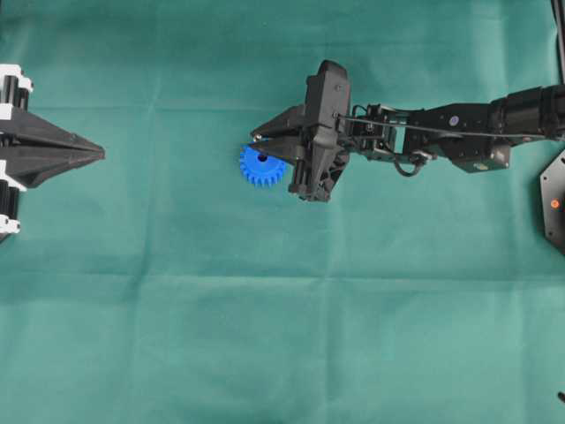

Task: Insert the shaft placed at a random location into the center hole of the small gear at another random location.
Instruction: 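Carry the shaft left with the right gripper above the blue gear's hole, then lower the shaft into the gear's center hole with the right gripper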

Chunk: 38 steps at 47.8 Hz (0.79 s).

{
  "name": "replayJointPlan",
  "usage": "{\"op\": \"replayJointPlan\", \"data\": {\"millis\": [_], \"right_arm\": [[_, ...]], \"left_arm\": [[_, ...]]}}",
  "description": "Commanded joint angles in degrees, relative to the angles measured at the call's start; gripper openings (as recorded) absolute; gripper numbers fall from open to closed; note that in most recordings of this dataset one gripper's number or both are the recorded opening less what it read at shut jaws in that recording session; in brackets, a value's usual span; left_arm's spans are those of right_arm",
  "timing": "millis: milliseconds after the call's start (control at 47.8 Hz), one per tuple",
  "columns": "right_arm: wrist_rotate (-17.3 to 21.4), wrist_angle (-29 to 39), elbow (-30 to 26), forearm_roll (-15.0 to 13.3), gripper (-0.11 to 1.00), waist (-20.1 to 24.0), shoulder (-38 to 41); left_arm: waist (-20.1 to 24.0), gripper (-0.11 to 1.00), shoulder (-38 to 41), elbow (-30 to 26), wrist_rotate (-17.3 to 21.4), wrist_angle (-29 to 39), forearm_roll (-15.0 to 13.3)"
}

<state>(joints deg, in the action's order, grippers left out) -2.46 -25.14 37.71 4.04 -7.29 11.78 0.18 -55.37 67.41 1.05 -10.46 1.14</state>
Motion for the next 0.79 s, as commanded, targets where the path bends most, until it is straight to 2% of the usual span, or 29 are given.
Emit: {"op": "replayJointPlan", "data": {"millis": [0, 272, 774], "right_arm": [[-0.53, 0.00, -0.35, 0.18, 0.13, 0.09, -1.93], [-0.53, 0.35, 0.00, 0.18, 0.13, 0.09, -5.54], [-0.09, -2.72, 0.09, 0.97, 0.13, 1.05, -2.64]], "left_arm": [[0.09, 0.00, 0.26, -1.14, -0.09, -0.35, 0.09], [0.09, 0.00, 0.26, -1.14, -0.53, -0.35, 0.09], [0.09, 0.00, 0.26, -1.14, -0.53, -0.44, 0.09]]}}
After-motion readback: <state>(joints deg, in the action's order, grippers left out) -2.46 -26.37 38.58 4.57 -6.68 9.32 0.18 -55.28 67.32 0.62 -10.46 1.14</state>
